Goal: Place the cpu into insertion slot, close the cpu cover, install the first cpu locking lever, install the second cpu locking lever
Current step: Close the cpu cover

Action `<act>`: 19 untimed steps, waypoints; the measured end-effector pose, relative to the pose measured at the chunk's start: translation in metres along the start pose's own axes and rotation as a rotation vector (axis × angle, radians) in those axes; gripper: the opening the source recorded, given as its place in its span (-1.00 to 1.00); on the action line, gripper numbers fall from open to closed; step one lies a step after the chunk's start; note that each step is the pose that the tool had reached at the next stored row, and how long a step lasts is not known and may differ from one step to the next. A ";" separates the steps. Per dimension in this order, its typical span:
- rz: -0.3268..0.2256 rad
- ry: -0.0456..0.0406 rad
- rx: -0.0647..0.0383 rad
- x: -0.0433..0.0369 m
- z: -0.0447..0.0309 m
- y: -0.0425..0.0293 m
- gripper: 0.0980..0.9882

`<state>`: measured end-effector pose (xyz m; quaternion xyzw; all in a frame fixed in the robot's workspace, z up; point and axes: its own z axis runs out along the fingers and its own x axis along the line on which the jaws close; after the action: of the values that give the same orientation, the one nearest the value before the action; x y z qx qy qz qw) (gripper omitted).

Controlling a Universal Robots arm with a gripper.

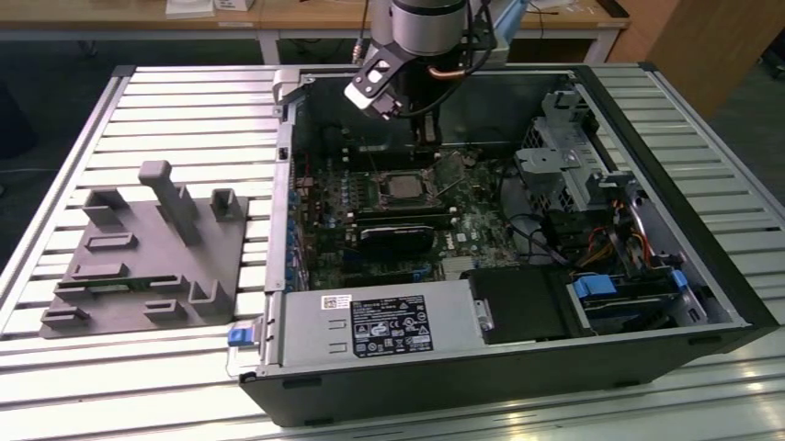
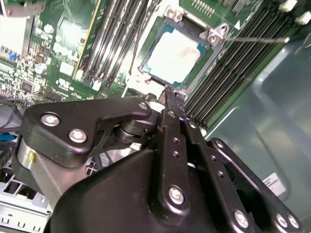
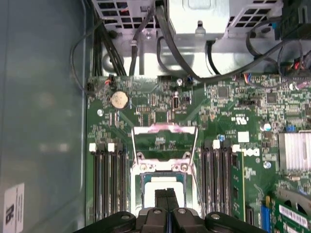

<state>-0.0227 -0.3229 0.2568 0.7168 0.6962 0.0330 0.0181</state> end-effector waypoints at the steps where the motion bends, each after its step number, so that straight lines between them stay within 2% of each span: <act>1: 0.000 -0.0001 0.001 0.0000 0.0001 0.0017 -0.98; 3: 0.000 -0.0002 0.001 0.0001 0.0003 0.0042 -0.98; 10: 0.000 -0.0006 0.001 0.0003 -0.0043 0.0046 -0.98; 15: 0.000 -0.0004 0.001 0.0003 -0.0044 0.0047 -0.98; 19: 0.000 -0.0005 0.001 0.0005 -0.0041 0.0089 -0.98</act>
<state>-0.0141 -0.3228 0.2616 0.7168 0.6963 0.0323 0.0178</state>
